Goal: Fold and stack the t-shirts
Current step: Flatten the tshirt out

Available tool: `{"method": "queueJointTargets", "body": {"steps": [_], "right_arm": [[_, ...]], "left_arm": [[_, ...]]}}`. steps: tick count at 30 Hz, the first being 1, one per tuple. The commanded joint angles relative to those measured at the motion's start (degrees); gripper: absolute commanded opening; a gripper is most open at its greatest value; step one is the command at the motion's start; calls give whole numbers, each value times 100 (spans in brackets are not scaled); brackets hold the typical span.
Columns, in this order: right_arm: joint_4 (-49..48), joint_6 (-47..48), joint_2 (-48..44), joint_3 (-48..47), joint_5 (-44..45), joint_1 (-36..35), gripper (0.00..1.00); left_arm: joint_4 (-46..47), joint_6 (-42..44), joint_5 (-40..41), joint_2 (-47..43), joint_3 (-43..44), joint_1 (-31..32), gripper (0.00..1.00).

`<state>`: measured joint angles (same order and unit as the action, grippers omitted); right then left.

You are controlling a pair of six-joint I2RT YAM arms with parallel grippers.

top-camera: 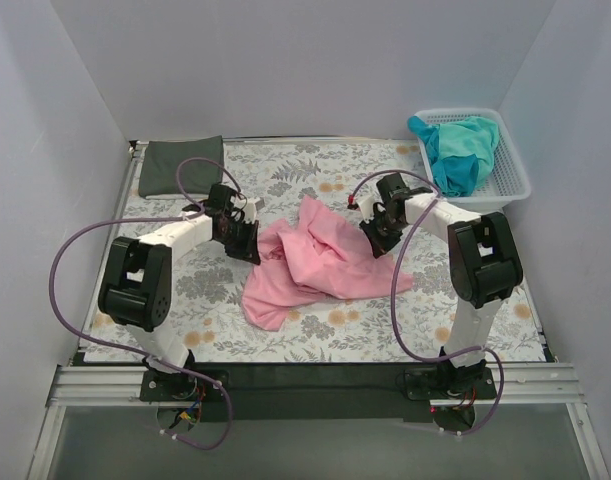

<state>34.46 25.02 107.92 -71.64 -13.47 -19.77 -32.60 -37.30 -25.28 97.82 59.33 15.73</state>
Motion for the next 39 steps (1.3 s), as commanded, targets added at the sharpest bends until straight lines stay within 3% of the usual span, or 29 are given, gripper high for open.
{"method": "queueJointTargets", "body": {"steps": [1,8,12,14,15,17,20,23,24,25,26,29,34,39], "right_arm": [[202,144,-174,36,380,297,1],[377,258,-648,-175,460,957,1],[641,776,-1141,280,451,1028,1],[825,1083,-1299,753,425,1019,1],[895,1171,-1439,913,503,1010,1],[1001,1478,-1615,1421,591,1019,1],[1115,1900,-1976,1958,680,1019,1],[1561,2356,-2231,2092,496,993,1],[1825,2489,-2240,2023,364,993,5],[1993,2595,-2231,1952,137,993,33],[2090,2657,-2231,1882,30,1001,44],[2179,2746,-2275,1330,-392,1045,57],[1856,1835,-1407,-478,-1130,1151,46],[1424,1121,69,-2097,-1122,1151,44]], "left_arm": [[70,169,-214,-158,622,-445,0],[-834,1188,-337,-114,2020,-1264,0],[-2493,2987,-1469,-552,2162,-1318,0],[-3606,3701,-1542,-825,1700,-1292,0],[-3900,4582,-1472,-1209,1461,-1283,0],[-4427,5291,-964,-1667,411,-1283,0],[-4448,5900,-40,-2739,-578,-1291,0],[-4160,5875,469,-3128,-1273,-1291,0],[-4001,5735,610,-3129,-1458,-1300,4],[-3861,5621,699,-3007,-1494,-1326,10],[-3711,5576,639,-2901,-1460,-1370,17],[-3718,5139,122,-2288,-645,-1528,33],[-3114,3628,-882,-1373,910,-1529,41],[-2269,1862,-1199,-477,1248,-1301,50]]}}
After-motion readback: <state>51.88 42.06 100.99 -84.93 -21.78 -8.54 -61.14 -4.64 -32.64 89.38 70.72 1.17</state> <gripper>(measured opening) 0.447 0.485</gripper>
